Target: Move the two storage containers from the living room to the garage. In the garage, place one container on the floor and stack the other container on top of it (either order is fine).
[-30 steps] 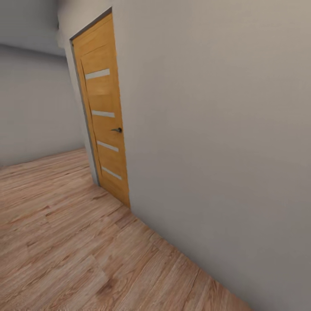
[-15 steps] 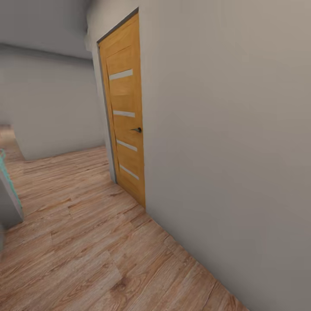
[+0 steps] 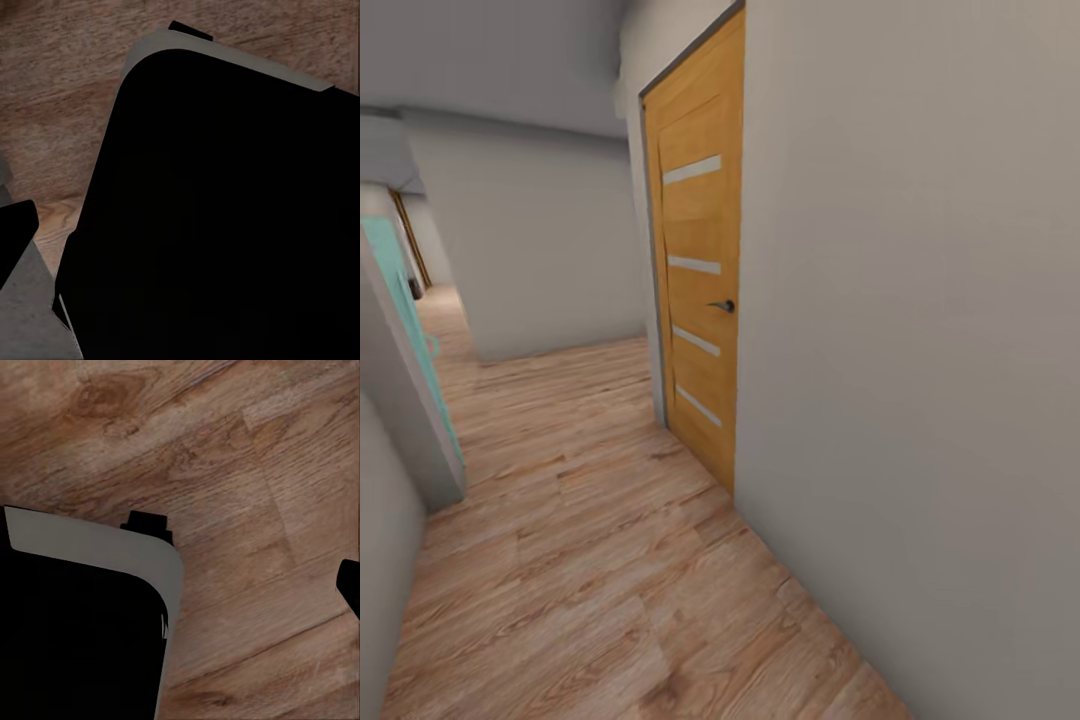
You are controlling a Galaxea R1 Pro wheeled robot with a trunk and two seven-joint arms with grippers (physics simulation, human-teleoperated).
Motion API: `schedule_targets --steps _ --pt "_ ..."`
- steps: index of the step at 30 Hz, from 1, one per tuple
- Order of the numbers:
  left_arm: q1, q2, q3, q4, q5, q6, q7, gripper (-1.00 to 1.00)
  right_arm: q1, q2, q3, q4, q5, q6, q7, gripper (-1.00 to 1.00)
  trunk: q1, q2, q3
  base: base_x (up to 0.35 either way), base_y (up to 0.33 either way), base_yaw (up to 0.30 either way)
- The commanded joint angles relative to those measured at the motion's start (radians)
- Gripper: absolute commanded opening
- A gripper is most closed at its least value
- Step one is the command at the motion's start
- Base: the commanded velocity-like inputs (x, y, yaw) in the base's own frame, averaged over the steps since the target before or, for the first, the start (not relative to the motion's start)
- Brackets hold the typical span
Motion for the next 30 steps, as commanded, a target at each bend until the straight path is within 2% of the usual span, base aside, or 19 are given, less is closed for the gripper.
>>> schedule_targets --steps 1,30 --pt "0.0 0.0 0.001 -0.001 0.004 -0.001 0.003 1.0 -0.001 0.0 0.009 0.003 -0.009 -0.006 0.001 1.0 0.001 0.0 -0.001 0.322 0.0 0.274" --pt "0.0 0.0 0.0 -0.001 0.006 0.011 0.002 1.0 -0.001 0.002 0.009 0.003 -0.009 -0.006 0.001 1.0 0.001 0.0 -0.001 0.322 0.0 0.274"
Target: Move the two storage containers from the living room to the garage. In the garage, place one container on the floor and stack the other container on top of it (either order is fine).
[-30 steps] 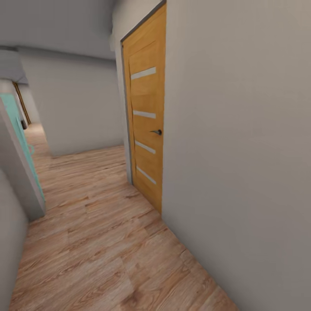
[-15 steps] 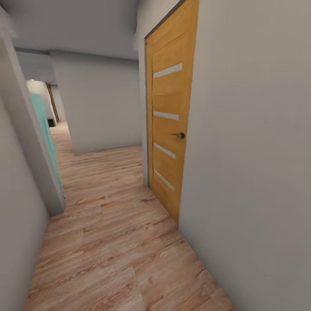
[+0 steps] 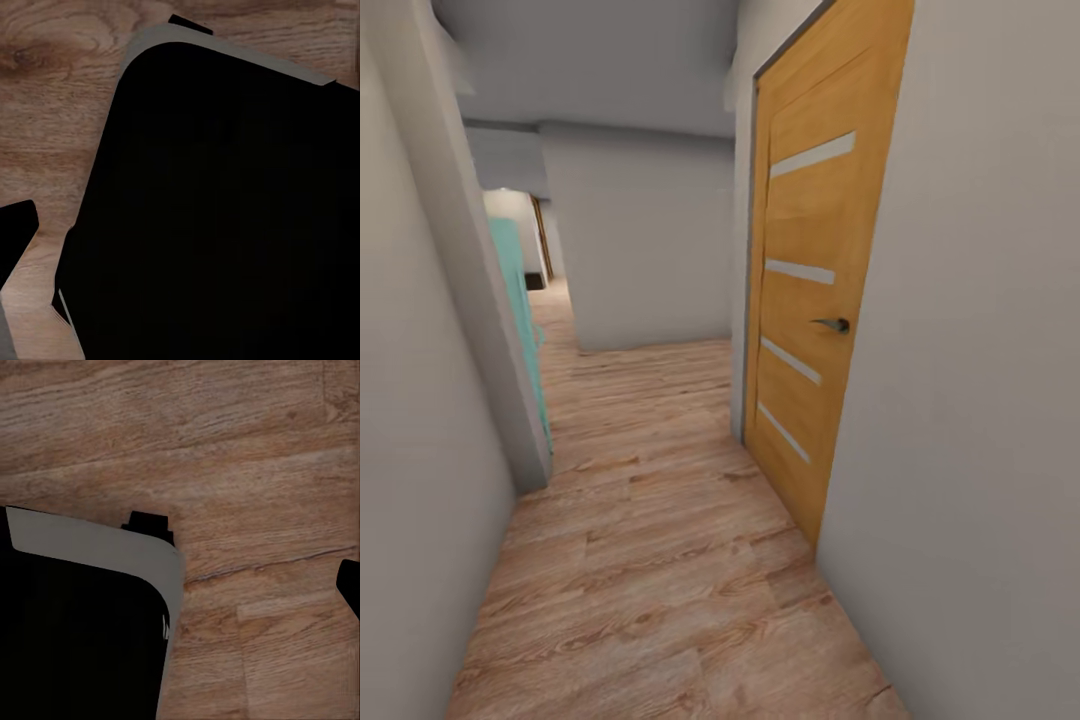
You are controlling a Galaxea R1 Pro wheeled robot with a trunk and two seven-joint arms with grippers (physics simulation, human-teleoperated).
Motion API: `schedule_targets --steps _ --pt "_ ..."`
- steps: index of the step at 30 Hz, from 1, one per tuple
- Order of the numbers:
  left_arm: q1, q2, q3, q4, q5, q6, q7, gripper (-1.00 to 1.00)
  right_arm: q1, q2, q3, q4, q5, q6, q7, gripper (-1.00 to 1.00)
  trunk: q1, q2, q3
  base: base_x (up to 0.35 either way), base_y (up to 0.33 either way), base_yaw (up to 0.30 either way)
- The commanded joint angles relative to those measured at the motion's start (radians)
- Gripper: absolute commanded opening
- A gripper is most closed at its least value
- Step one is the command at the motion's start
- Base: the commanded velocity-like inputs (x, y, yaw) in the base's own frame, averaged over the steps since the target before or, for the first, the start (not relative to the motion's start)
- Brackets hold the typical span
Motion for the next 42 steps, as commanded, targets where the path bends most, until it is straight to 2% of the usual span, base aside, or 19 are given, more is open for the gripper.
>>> schedule_targets --steps 1,31,42 --pt "0.0 0.0 0.0 -0.001 0.004 0.001 0.003 1.0 -0.001 0.0 0.009 0.003 -0.009 -0.005 0.001 1.0 0.001 0.0 -0.001 0.322 0.0 0.274" --pt "0.0 0.0 0.001 -0.001 0.004 -0.006 0.004 1.0 -0.001 0.0 0.007 0.003 -0.011 -0.005 0.001 1.0 0.001 0.0 -0.001 0.322 0.0 0.273" --pt "0.0 -0.002 0.0 -0.001 0.004 -0.006 0.002 1.0 -0.001 0.001 0.001 0.003 -0.021 -0.002 0.003 1.0 0.001 0.0 -0.001 0.322 0.0 0.058"
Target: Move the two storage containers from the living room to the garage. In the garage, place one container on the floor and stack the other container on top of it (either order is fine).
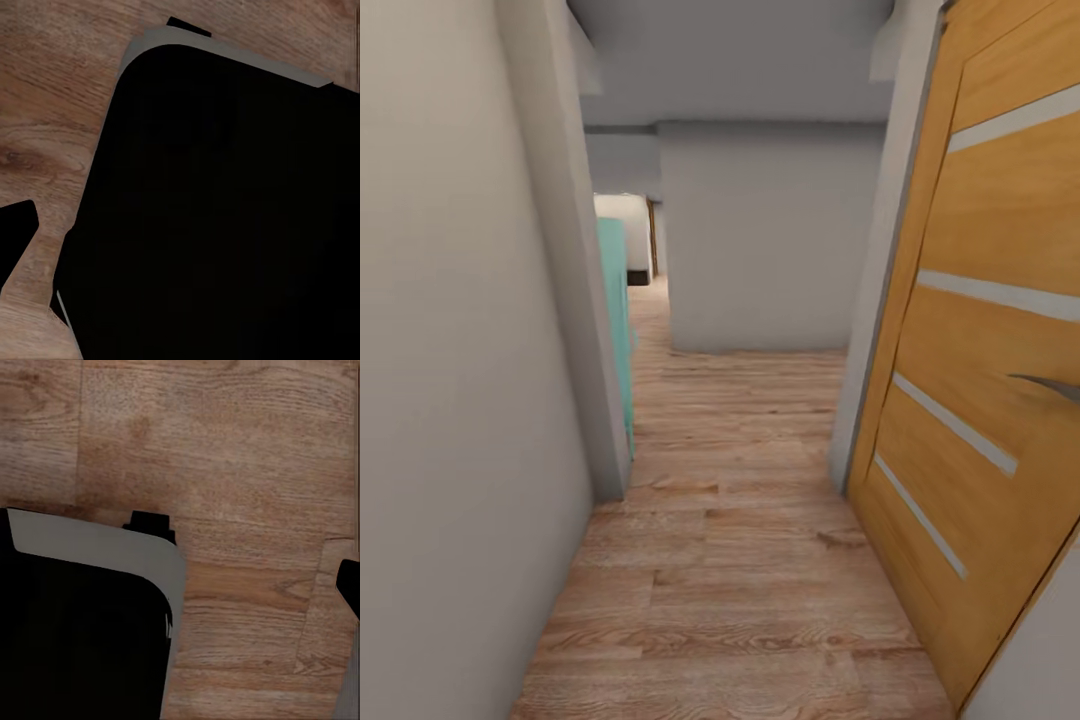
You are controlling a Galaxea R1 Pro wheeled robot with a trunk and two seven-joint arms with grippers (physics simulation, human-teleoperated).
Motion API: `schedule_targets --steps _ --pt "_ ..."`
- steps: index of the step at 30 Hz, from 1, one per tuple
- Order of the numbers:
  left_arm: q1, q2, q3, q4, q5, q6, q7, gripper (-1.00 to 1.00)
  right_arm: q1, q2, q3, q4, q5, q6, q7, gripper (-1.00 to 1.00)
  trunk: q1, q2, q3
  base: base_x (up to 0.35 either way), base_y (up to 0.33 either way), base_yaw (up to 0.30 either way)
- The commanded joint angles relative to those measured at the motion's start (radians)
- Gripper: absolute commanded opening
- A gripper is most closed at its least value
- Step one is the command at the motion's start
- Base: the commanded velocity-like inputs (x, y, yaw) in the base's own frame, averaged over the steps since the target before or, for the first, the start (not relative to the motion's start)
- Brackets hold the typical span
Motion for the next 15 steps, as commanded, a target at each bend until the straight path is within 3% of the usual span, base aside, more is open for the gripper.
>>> schedule_targets --steps 1,15 --pt "0.0 0.0 0.0 -0.001 0.004 0.0 0.003 1.0 -0.001 0.0 0.008 0.003 -0.008 -0.006 0.001 1.0 0.001 0.0 -0.001 0.322 -0.015 0.002" --pt "0.0 -0.002 0.0 -0.001 0.003 0.0 0.003 1.0 -0.001 -0.001 0.016 0.002 0.005 -0.009 0.0 1.0 0.001 0.0 -0.001 0.32 -0.08 0.0"
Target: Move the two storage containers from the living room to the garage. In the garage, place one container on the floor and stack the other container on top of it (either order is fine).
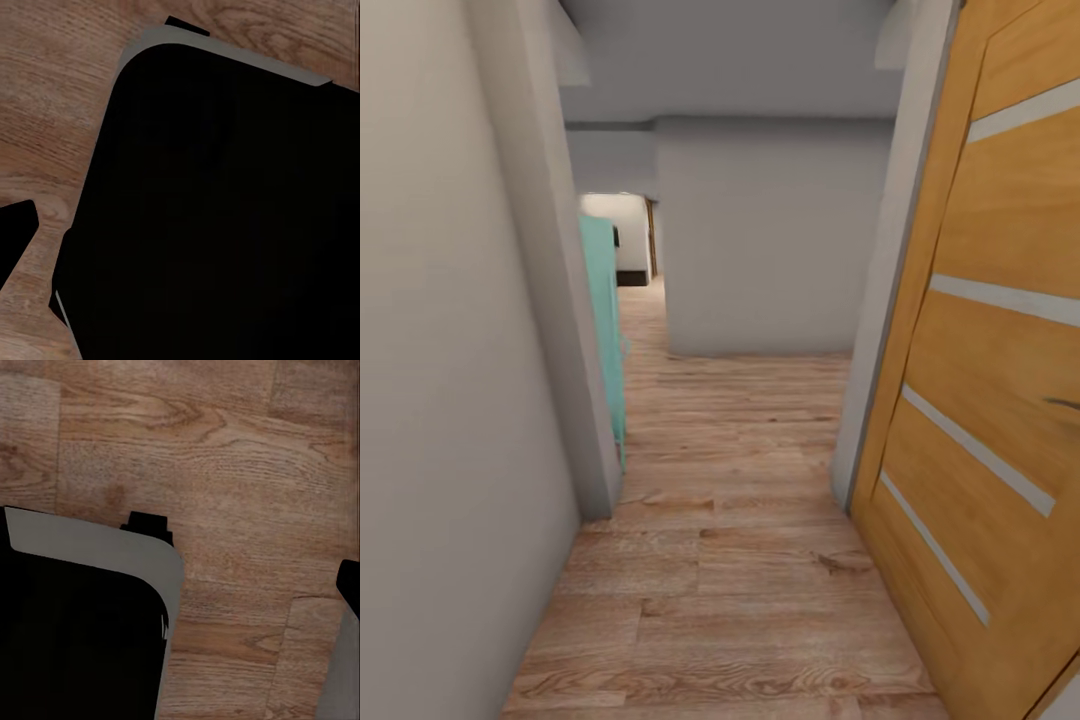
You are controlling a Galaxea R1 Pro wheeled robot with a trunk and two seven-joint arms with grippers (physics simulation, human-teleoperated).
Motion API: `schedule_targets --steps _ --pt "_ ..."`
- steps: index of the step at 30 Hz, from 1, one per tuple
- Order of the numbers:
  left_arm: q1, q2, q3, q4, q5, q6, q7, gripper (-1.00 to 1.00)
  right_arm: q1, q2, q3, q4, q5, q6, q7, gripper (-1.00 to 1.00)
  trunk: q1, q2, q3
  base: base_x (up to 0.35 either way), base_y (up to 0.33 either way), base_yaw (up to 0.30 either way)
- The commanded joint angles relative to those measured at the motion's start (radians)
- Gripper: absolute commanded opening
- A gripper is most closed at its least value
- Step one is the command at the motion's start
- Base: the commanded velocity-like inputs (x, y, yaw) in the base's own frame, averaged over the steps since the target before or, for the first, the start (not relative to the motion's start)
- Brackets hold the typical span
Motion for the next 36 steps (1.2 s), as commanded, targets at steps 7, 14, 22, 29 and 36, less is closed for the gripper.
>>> schedule_targets --steps 7,14,22,29,36 --pt "0.0 0.0 0.0 -0.001 0.005 0.002 0.003 1.0 -0.001 0.0 0.012 0.002 -0.008 -0.004 0.001 1.0 0.001 0.0 -0.001 0.319 -0.093 0.0" --pt "0.0 0.001 -0.001 -0.001 0.006 0.007 0.003 1.0 -0.001 0.0 0.012 0.002 -0.007 -0.004 0.001 1.0 0.001 0.0 -0.001 0.319 -0.027 0.0" --pt "0.0 0.002 -0.001 -0.001 0.006 0.008 0.003 1.0 -0.001 0.0 0.013 0.002 -0.003 -0.005 0.001 1.0 0.001 0.0 -0.001 0.322 -0.001 0.0" --pt "0.0 0.003 0.001 -0.001 0.006 0.008 0.003 1.0 -0.001 0.0 0.014 0.002 0.017 -0.006 0.001 1.0 0.001 0.0 -0.001 0.323 0.0 0.0" --pt "0.0 0.003 0.0 -0.001 0.006 0.008 0.003 1.0 -0.001 0.0 0.014 0.002 0.031 -0.006 0.001 1.0 0.001 0.0 -0.001 0.323 0.0 0.0"
